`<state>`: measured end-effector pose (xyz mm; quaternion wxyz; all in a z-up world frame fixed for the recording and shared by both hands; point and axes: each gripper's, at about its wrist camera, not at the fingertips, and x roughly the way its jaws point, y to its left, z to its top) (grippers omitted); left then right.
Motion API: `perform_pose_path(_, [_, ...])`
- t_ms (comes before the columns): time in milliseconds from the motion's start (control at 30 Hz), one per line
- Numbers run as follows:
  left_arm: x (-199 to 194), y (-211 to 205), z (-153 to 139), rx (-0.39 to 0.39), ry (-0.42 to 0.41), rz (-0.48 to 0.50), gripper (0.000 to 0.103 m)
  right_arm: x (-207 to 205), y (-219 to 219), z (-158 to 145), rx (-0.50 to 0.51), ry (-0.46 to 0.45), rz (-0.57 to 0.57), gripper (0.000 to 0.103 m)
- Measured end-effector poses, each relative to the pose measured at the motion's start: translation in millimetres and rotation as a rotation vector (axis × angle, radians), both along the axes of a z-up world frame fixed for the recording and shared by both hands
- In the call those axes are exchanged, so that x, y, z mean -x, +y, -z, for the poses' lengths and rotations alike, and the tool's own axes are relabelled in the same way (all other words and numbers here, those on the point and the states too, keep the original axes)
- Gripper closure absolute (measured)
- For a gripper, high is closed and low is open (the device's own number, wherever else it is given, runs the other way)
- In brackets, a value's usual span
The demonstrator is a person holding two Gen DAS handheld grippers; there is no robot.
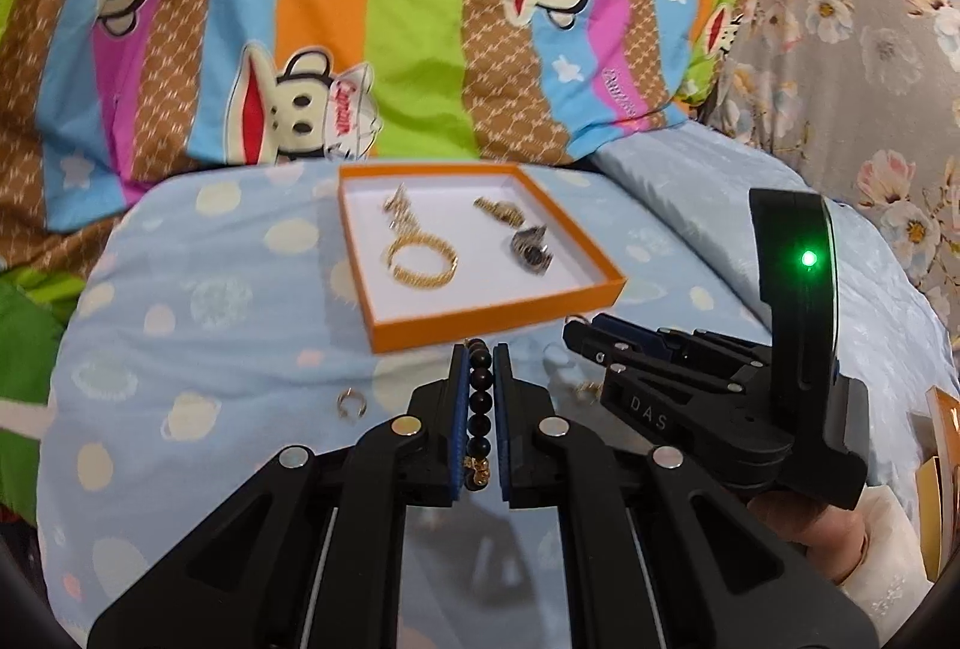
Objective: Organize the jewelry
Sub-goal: 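Carry the bead bracelet and stone ring over the orange box and open both tools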
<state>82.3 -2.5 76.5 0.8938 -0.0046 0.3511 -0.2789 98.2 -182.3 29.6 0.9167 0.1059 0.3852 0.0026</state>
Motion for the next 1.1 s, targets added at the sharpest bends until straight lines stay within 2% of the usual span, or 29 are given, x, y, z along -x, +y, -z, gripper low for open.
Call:
perform_pose_path(133, [-16, -16, -24, 0.049, -0.043, 0.035, 0.096, -10, -16, -11, -0.004, -0.022, 0.016, 0.084])
perform_pose_path(300, [-50, -44, -32, 0.103, -0.064, 0.063, 0.096, -35, -34, -17, -0.020, -0.040, 0.033, 0.084])
perform_pose_path(500, [-98, -68, 4, 0.159, 0.043, 0.079, 0.096, -64, -38, -6, -0.032, -0.021, 0.032, 0.084])
perform_pose_path(667, [-121, -69, 40, 0.123, 0.120, 0.033, 0.096, -75, -38, 15, -0.038, 0.019, 0.029, 0.084])
perform_pose_path(833, [-127, -55, 57, 0.078, 0.135, -0.028, 0.095, -79, -36, 25, -0.032, 0.041, 0.025, 0.084])
perform_pose_path(867, [-128, -53, 57, 0.079, 0.136, -0.034, 0.089, -79, -35, 26, -0.028, 0.041, 0.024, 0.084])
perform_pose_path(967, [-125, -43, 53, 0.079, 0.111, -0.083, 0.053, -76, -34, 24, -0.017, 0.023, 0.023, 0.083])
perform_pose_path(1000, [-123, -40, 51, 0.076, 0.094, -0.100, 0.048, -76, -34, 24, -0.019, 0.017, 0.024, 0.083])
perform_pose_path(1100, [-113, -30, 40, 0.048, 0.030, -0.152, 0.047, -69, -40, 15, -0.043, -0.031, 0.046, 0.083])
